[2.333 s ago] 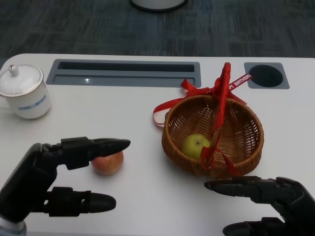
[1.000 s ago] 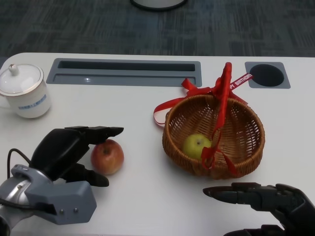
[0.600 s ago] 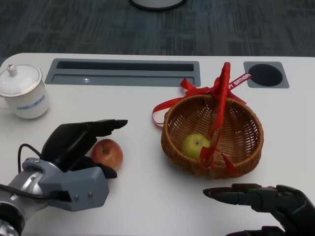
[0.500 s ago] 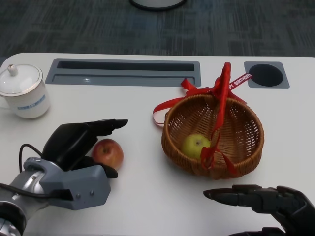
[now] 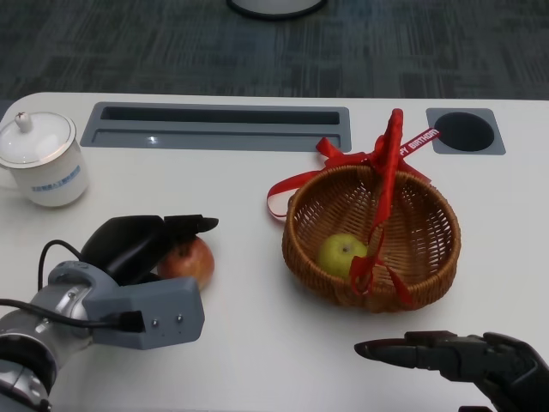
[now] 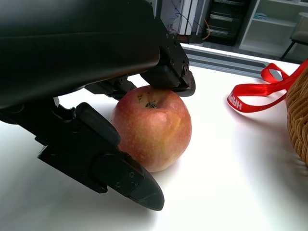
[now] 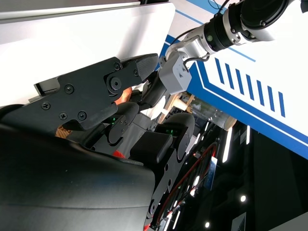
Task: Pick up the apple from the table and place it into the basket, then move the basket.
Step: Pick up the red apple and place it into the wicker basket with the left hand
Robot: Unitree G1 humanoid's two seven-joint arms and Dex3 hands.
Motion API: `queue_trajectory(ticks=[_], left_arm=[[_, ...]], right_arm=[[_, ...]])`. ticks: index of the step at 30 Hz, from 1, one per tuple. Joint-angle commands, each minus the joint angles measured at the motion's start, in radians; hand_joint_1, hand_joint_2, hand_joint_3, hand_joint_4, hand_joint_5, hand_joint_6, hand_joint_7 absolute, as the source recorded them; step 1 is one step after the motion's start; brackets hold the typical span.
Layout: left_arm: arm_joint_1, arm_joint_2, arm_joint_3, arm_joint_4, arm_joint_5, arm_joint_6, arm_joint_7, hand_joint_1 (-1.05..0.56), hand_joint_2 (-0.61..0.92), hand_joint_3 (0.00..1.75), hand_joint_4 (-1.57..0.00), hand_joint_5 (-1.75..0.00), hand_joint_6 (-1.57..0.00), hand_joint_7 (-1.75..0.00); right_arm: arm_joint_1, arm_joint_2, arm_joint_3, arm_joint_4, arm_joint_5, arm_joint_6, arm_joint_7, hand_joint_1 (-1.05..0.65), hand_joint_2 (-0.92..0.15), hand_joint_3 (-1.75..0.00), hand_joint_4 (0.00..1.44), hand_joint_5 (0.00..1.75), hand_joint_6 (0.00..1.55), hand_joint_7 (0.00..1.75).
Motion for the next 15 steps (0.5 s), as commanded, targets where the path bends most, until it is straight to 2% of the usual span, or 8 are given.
queue_trajectory(ticks=[1,4,10,12,15], left_arm=[[0.015,0.0,-0.016,0.019,-0.005,0.05,-0.048,-0.62,0.66,0.0,-0.64,-0.03,-0.58,-0.02],[0.021,-0.001,-0.016,0.016,-0.021,0.054,-0.052,-0.54,0.65,0.0,-0.73,-0.04,-0.66,-0.03],[0.056,0.0,0.03,-0.009,-0.096,-0.066,0.005,-0.18,0.76,0.01,-1.16,-0.08,-1.05,-0.07],[0.066,0.0,0.046,-0.018,-0.119,-0.1,0.009,-0.14,0.79,0.01,-1.23,-0.07,-1.11,-0.06],[0.081,0.0,0.082,-0.035,-0.174,-0.144,-0.037,-0.16,0.81,0.01,-1.25,-0.05,-1.13,-0.04]], right_arm=[[0.014,-0.018,-0.003,-0.019,0.017,0.005,-0.001,-0.36,-0.78,0.0,0.88,0.0,0.81,0.0],[0.021,-0.017,-0.006,-0.023,0.015,-0.001,-0.003,-0.37,-0.78,0.0,0.88,0.0,0.81,0.0],[0.027,-0.019,-0.002,-0.028,0.019,0.007,0.001,-0.37,-0.8,-0.01,0.88,0.0,0.81,0.0],[0.023,-0.017,-0.002,-0.021,0.019,0.005,0.001,-0.37,-0.8,-0.01,0.88,0.0,0.81,0.0],[0.017,-0.014,-0.003,-0.011,0.019,0.005,0.001,-0.37,-0.8,0.0,0.89,0.0,0.81,0.0]])
